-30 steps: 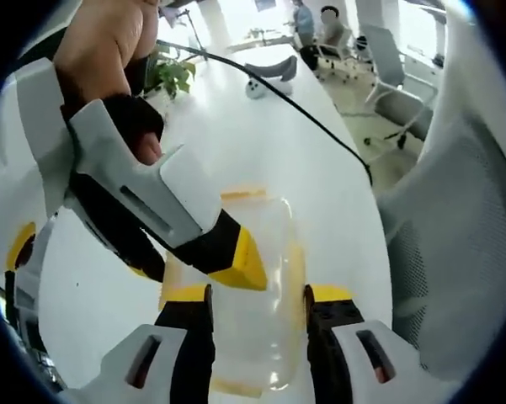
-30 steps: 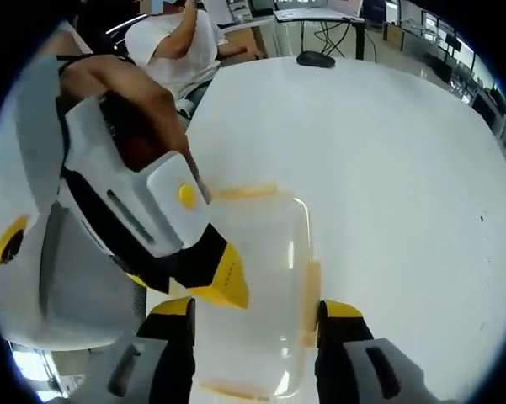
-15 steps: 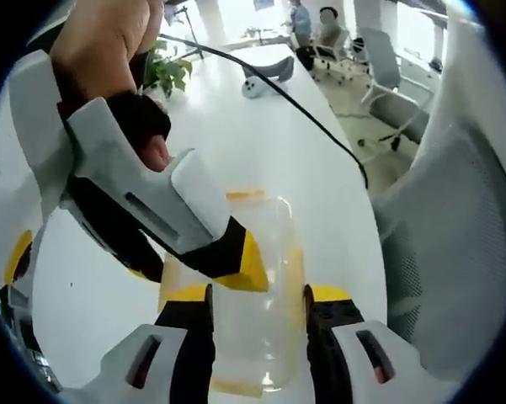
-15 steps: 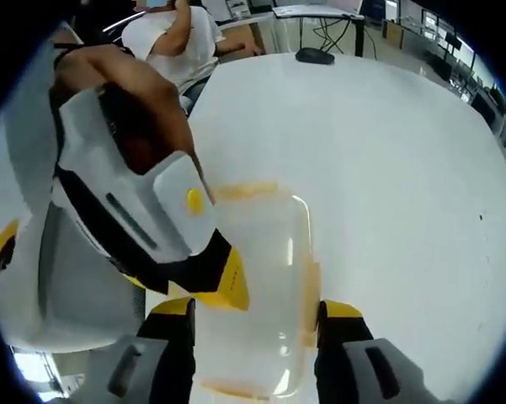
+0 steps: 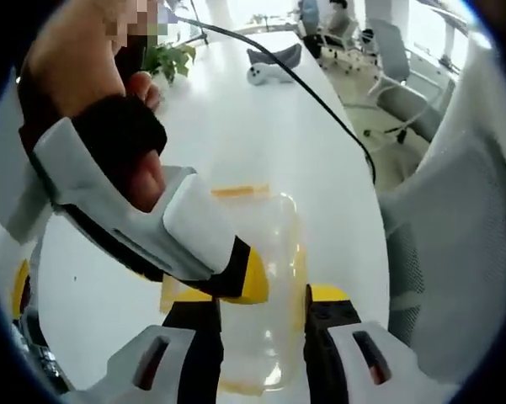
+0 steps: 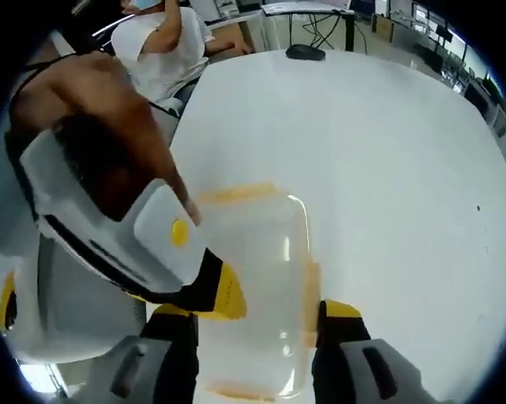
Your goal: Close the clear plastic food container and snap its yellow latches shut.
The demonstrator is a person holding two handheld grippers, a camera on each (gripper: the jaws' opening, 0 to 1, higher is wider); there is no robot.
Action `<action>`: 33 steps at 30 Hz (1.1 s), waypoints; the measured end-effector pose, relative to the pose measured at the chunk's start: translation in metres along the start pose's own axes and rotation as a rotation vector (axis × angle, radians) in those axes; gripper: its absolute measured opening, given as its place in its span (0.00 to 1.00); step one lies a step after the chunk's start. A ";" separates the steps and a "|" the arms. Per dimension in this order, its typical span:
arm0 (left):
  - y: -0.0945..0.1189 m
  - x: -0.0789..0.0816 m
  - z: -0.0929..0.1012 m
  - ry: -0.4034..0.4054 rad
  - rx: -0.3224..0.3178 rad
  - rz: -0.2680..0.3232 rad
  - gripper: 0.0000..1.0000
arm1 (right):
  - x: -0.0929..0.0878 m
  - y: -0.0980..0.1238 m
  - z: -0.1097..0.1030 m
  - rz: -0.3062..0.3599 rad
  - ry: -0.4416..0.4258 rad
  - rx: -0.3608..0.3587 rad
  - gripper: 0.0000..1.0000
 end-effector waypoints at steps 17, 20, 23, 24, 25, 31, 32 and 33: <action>0.004 -0.002 0.000 0.006 -0.014 0.043 0.34 | -0.005 -0.001 -0.001 0.001 -0.009 0.054 0.53; 0.005 -0.001 0.000 0.003 -0.013 0.045 0.35 | -0.007 -0.001 -0.001 -0.003 -0.009 0.051 0.53; 0.006 -0.001 0.001 0.005 -0.021 0.055 0.35 | -0.006 -0.001 -0.001 -0.012 -0.016 0.041 0.54; 0.007 -0.001 0.001 0.002 -0.019 0.055 0.35 | -0.008 0.000 -0.001 -0.014 -0.016 0.038 0.54; 0.007 -0.001 0.002 -0.001 -0.018 0.055 0.35 | -0.007 0.000 0.000 -0.010 -0.021 0.036 0.55; 0.008 0.001 0.004 -0.072 0.002 0.068 0.37 | -0.005 0.004 -0.002 0.080 -0.050 -0.005 0.56; 0.009 0.000 0.004 -0.062 0.002 0.072 0.37 | -0.009 0.005 -0.002 0.084 -0.055 -0.006 0.56; 0.010 0.000 0.003 -0.047 0.003 0.086 0.37 | -0.007 0.005 -0.002 0.087 -0.054 -0.011 0.56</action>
Point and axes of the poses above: the point that each gripper's makers call its tool centre point, and the gripper's own axes: y roughly backward along the fingers, z roughly to its right, x roughly out of its top, the point moved 1 cm from there along y, roughly backward along the fingers, and after that the axes turned 10 degrees about -z, right-handed, at the moved point
